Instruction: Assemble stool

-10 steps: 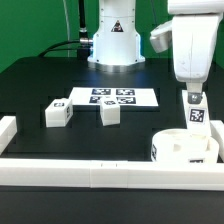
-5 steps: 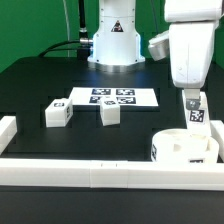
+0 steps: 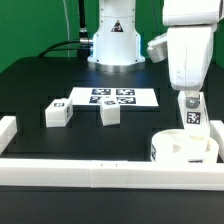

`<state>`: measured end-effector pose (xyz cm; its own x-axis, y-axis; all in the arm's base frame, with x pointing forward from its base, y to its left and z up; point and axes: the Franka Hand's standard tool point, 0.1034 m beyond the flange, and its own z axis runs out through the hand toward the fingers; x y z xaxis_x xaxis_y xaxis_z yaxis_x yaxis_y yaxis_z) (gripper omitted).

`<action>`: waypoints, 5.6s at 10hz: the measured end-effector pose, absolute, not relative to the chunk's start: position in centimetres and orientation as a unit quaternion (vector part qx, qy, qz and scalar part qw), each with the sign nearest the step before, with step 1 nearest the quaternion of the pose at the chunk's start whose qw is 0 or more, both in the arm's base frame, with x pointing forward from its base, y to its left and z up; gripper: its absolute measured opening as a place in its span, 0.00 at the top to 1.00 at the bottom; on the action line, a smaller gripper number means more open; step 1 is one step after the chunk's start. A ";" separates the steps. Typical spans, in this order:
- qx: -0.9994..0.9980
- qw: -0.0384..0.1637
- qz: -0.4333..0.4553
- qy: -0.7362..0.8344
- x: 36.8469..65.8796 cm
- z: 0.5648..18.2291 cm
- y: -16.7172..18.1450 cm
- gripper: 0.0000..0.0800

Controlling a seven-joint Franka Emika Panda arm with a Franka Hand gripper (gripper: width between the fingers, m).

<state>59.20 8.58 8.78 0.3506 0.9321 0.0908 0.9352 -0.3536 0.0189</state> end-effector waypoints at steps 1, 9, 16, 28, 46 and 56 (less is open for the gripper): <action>-0.822 0.018 -0.043 -0.568 59.2 8.8 8.6 0.58; -0.923 0.030 -0.035 -0.381 59.1 8.7 8.9 0.58; -0.991 0.043 -0.028 -0.128 59.0 8.7 9.6 0.58; -0.940 0.088 0.011 0.329 58.8 8.6 11.6 0.58; -0.846 0.110 0.027 0.521 59.3 10.7 12.5 0.19; -0.988 0.083 -0.011 0.130 59.1 10.9 13.1 0.19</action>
Offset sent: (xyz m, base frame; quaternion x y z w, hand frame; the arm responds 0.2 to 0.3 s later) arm 0.0000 0.0000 0.0000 0.0000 0.0000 0.0000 1.0000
